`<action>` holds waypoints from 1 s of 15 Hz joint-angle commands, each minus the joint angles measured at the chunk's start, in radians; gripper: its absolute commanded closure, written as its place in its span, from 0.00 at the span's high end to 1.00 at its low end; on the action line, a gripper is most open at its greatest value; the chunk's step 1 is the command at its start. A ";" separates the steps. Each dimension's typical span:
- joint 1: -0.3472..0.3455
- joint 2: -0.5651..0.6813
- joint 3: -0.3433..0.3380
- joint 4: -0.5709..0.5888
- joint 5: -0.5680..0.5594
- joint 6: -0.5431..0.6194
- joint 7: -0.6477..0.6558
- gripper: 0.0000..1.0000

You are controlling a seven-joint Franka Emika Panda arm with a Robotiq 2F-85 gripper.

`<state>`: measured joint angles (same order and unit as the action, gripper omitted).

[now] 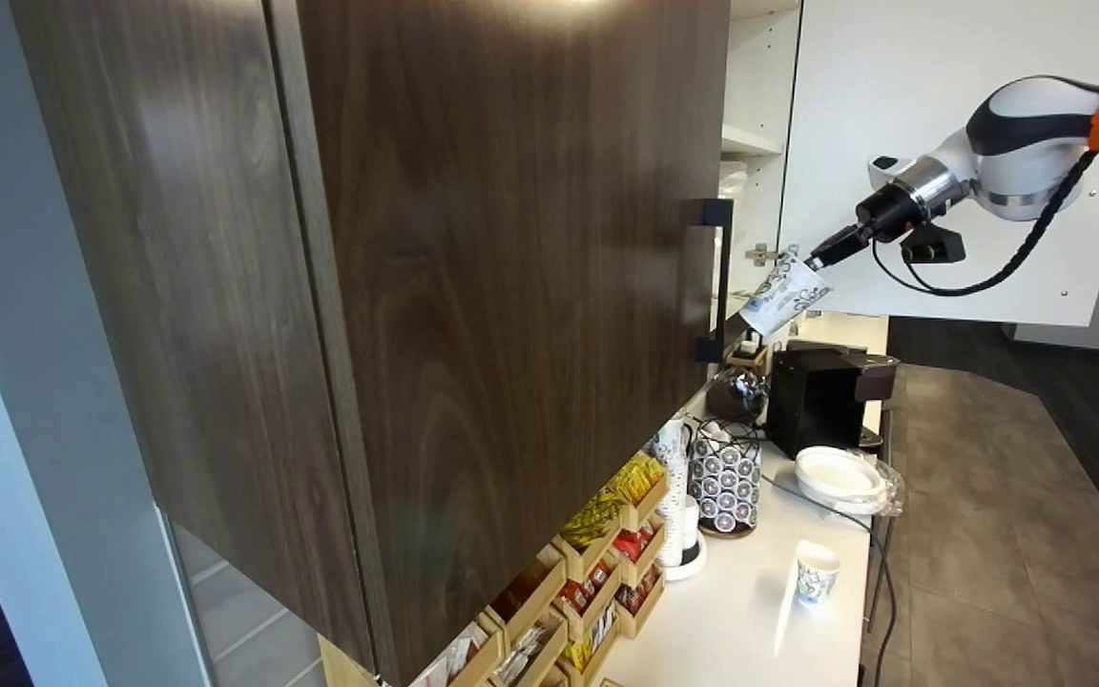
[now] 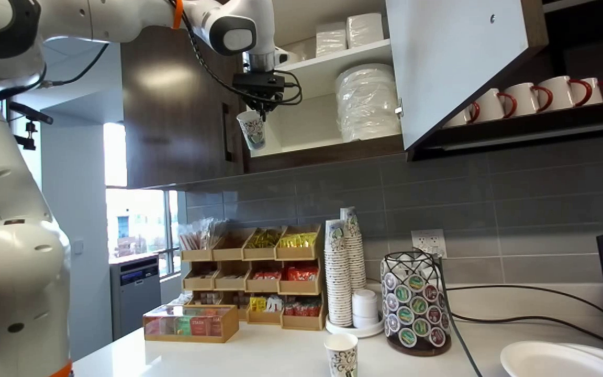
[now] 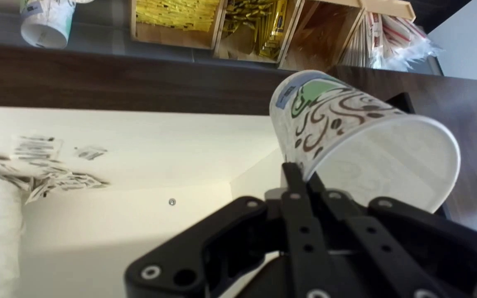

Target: Swap the two cups in the cupboard and on the counter

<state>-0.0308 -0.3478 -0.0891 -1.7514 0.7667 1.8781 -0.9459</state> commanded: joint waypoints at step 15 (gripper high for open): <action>0.067 0.476 0.080 0.755 -0.363 -0.277 0.431 0.01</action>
<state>0.0285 0.0316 -0.0156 -1.1450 0.4396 1.6584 -0.5812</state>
